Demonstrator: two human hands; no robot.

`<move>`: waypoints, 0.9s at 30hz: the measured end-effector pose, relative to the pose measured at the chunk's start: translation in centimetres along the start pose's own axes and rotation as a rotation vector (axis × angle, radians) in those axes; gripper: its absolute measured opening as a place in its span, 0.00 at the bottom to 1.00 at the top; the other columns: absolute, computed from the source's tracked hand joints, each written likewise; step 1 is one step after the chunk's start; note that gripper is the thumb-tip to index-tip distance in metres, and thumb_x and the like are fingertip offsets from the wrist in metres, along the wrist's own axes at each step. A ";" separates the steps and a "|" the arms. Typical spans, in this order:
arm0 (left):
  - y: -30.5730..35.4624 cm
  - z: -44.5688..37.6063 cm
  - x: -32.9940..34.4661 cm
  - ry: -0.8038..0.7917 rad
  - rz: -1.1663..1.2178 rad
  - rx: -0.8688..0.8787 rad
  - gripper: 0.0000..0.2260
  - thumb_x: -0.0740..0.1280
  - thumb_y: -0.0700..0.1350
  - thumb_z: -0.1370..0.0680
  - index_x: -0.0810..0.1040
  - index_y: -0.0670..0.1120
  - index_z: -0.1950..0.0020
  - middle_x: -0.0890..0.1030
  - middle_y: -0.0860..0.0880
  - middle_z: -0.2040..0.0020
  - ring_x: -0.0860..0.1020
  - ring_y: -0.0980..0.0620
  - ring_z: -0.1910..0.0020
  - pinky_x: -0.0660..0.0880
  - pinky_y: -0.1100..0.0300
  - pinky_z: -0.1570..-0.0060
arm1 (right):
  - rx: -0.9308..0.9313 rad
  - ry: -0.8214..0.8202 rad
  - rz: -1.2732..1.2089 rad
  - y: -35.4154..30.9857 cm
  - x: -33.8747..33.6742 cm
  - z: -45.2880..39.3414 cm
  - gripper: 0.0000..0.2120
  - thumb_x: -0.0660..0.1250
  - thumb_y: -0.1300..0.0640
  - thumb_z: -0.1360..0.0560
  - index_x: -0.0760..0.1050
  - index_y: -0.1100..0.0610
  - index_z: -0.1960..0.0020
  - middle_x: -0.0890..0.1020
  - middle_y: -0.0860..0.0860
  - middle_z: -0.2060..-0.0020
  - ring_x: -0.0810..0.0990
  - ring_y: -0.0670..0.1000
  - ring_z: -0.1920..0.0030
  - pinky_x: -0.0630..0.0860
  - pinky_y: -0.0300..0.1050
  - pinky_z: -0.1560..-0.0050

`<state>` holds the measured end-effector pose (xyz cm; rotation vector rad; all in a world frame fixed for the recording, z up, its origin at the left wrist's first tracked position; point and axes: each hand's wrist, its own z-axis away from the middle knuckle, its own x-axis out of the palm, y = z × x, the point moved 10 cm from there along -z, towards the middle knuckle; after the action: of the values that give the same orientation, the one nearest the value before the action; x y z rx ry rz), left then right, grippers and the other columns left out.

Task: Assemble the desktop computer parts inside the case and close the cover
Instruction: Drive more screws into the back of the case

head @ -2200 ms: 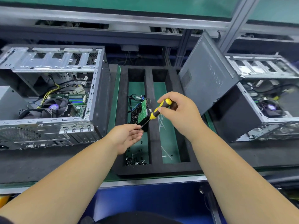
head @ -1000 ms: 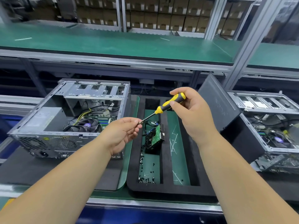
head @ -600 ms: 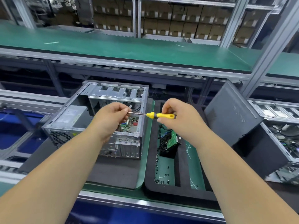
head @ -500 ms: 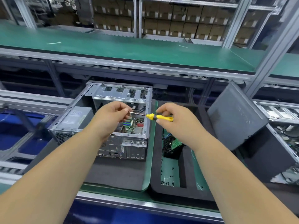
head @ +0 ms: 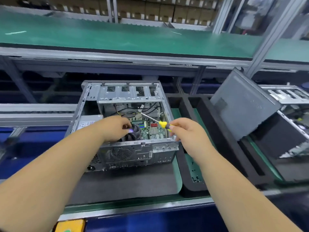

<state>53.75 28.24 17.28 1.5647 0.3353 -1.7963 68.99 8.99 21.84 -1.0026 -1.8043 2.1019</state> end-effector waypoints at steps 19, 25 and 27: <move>-0.7 2.3 0.9 0.042 0.193 0.102 0.07 0.64 0.50 0.20 0.80 0.58 0.45 0.80 0.56 0.51 0.77 0.54 0.53 0.71 0.58 0.54 | 0.263 0.117 -0.248 5.1 4.0 9.0 0.07 0.63 0.58 0.20 0.81 0.55 0.50 0.83 0.48 0.66 0.74 0.45 0.69 0.72 0.37 0.65; -1.0 3.3 0.9 0.102 0.230 0.055 0.08 0.63 0.50 0.20 0.81 0.55 0.47 0.82 0.50 0.53 0.79 0.47 0.54 0.76 0.53 0.51 | 0.348 0.152 -0.307 7.1 5.7 11.6 0.08 0.63 0.57 0.20 0.81 0.52 0.51 0.84 0.48 0.67 0.74 0.46 0.69 0.73 0.42 0.62; -1.1 3.5 0.9 0.099 0.229 0.061 0.08 0.63 0.51 0.20 0.81 0.54 0.47 0.82 0.49 0.52 0.78 0.47 0.52 0.77 0.52 0.48 | 0.379 0.150 -0.297 7.8 6.5 12.2 0.08 0.63 0.55 0.20 0.81 0.51 0.51 0.84 0.47 0.66 0.75 0.47 0.68 0.73 0.45 0.59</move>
<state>50.35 26.56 16.93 1.6657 0.1410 -1.5702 58.92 0.93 12.61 -0.7217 -1.3214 2.0155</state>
